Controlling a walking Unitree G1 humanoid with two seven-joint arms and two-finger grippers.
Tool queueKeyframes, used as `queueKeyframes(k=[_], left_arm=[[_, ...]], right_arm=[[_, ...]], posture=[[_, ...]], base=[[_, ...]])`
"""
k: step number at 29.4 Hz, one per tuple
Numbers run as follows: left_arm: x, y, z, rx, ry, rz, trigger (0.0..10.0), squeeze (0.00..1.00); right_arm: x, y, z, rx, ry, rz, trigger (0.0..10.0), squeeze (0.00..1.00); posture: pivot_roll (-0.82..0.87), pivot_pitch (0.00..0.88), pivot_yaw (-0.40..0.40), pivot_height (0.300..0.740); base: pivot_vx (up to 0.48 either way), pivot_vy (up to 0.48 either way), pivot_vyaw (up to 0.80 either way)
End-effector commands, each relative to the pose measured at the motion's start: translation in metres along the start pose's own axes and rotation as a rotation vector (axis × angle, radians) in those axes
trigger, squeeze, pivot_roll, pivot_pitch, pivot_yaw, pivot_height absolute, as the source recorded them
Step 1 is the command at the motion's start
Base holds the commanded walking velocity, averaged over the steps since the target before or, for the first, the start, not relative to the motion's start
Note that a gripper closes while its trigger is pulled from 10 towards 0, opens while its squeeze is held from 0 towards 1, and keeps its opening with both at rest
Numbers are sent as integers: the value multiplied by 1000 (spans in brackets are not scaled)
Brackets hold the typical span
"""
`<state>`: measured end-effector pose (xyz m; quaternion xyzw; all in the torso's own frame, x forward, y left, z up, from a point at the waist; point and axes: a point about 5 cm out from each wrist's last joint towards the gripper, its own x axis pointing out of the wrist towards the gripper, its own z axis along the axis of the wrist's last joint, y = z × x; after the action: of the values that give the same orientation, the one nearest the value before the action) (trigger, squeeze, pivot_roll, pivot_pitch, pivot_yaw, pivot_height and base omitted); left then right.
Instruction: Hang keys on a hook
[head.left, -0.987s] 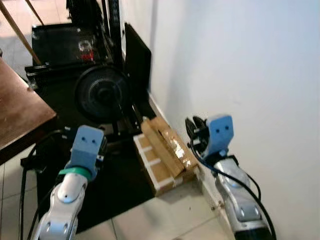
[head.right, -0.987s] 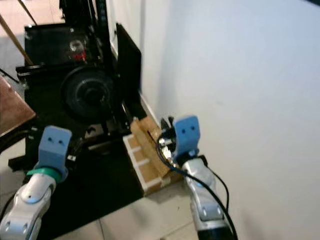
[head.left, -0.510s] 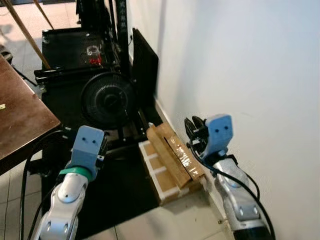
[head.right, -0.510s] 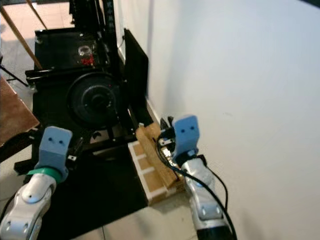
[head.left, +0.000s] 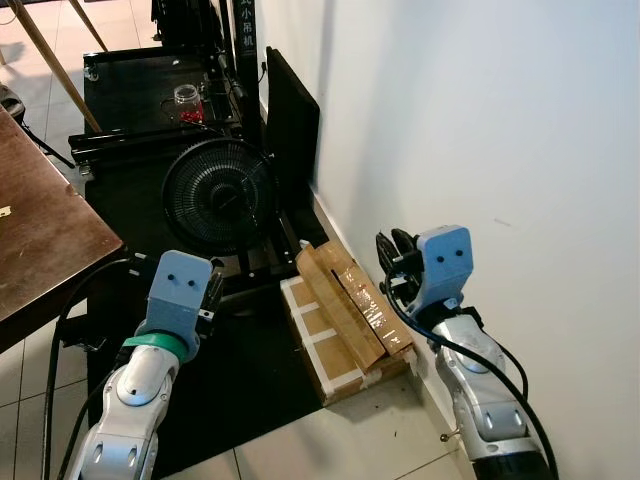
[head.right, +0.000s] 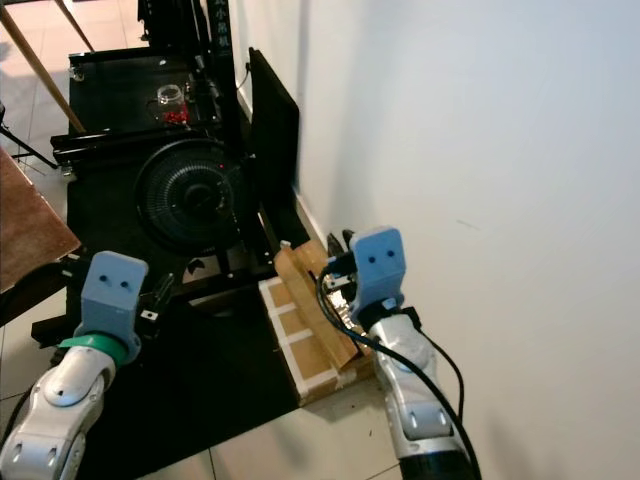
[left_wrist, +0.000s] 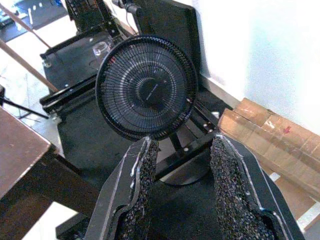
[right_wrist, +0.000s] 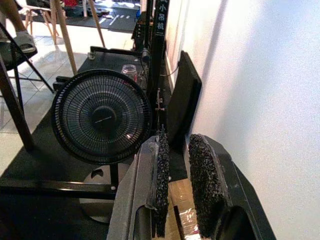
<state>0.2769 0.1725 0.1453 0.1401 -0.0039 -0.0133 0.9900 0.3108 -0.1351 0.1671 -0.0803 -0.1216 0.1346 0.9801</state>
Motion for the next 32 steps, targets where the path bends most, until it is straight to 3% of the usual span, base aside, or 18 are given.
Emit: queueKeyframes(k=[1,17,21,23,27,32], left_arm=[[-3,-1,-6,1,16,-12,10000,0],[-1,8,-6,22,14,11,10000,0],[-4,21,-6,33,11,46,10000,0],[-4,34,-3,20,-6,99,10000,0],[1,36,1,18,-22,98,10000,0],[-1,41,-12,12,20,103,10000,0]], right_arm=[[-4,0,-5,-18,13,1,10000,0],[-8,-8,-9,-71,24,5,10000,0],[-11,-15,-6,-91,17,12,10000,0],[-14,-16,-2,-74,6,19,10000,0],[-17,-20,-5,-20,20,-30,10000,0],[-22,-19,-8,25,44,-70,10000,0]], posture=[[-83,82,91,740],[-108,60,94,740],[-136,72,87,740],[-166,67,100,740],[-174,64,106,740],[-189,43,140,740]], base=[[0,0,0],[0,0,0],[0,0,0],[0,0,0],[0,0,0],[0,0,0]])
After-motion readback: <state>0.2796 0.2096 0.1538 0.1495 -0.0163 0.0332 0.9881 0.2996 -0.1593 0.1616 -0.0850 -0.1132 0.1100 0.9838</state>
